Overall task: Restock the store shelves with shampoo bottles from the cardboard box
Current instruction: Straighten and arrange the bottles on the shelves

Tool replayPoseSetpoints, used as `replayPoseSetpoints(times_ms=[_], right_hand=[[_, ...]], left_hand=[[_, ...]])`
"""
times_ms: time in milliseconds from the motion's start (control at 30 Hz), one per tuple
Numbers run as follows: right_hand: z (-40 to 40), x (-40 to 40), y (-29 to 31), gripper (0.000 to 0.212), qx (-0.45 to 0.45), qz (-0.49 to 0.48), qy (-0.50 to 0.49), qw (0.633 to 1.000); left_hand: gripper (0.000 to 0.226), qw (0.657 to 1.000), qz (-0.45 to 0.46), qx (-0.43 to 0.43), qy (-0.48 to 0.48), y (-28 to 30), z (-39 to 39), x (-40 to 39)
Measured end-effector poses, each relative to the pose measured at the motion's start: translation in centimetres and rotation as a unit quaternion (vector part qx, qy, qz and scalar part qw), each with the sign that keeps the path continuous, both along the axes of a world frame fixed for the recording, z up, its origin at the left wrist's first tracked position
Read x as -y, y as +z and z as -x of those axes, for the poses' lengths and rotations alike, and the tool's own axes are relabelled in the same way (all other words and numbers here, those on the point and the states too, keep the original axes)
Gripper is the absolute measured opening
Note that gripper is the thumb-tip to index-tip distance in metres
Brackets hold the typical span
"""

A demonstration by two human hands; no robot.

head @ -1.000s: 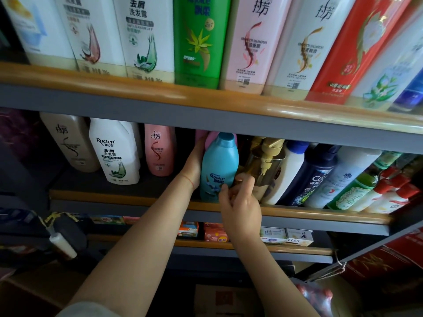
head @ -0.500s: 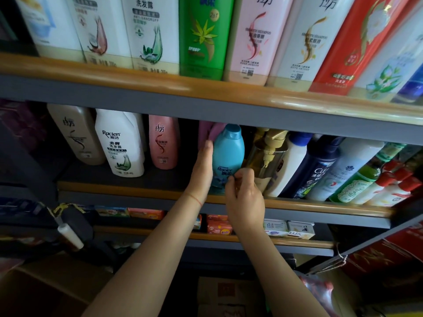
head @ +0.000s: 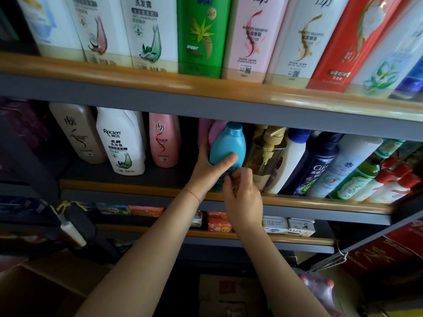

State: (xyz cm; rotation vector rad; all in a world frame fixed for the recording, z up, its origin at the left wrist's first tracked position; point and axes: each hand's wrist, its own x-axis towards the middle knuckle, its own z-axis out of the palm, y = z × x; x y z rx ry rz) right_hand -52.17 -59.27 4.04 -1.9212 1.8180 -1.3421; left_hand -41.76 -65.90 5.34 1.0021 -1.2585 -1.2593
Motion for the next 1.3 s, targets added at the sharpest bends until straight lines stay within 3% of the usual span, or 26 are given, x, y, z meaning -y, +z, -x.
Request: replayPoseSetpoints(times_ms=[267,367,467,567,767,900,1100,1167,1300], right_hand=[[-0.4,0.1,-0.2,0.015,0.023,0.006,-0.013,1.000],[-0.6,0.0,-0.3,0.010,0.028,0.024,-0.022,0.999],[-0.6,0.1,-0.4,0.010,0.029,0.026,-0.033,0.999],[-0.6,0.3,-0.6,0.010,0.034,0.027,-0.039,0.998],[-0.4,0.5,-0.9,0.011,0.031,0.029,-0.027,0.999],[-0.2,0.6,-1.0,0.011,0.028,0.028,-0.017,0.999],[0.0,0.4,-1.2,0.008,0.028,0.038,-0.020,0.999],[-0.3,0.0,-1.0,0.007,0.026,0.062,-0.007,0.998],[-3.0,-0.8,0.2,0.014,0.042,0.073,0.094,0.992]], left_hand=[[0.101,1.000,-0.004,0.003,-0.020,-0.4,-0.4,0.3],[0.099,0.994,-0.066,-0.077,0.037,-0.7,-1.2,1.1],[0.075,0.988,-0.092,-0.094,0.077,-0.7,-2.0,2.7],[0.069,0.994,-0.060,-0.065,0.067,0.2,-2.0,4.5],[0.092,0.997,-0.040,-0.061,0.040,0.6,-1.1,6.4],[0.108,0.991,-0.096,-0.088,-0.026,-0.8,-0.2,7.6],[0.111,0.989,-0.118,-0.081,-0.037,-0.5,-0.2,7.2],[0.098,0.992,-0.109,-0.060,-0.013,0.5,-0.8,5.8],[0.034,0.990,-0.019,-0.030,0.139,1.4,-2.9,1.6]])
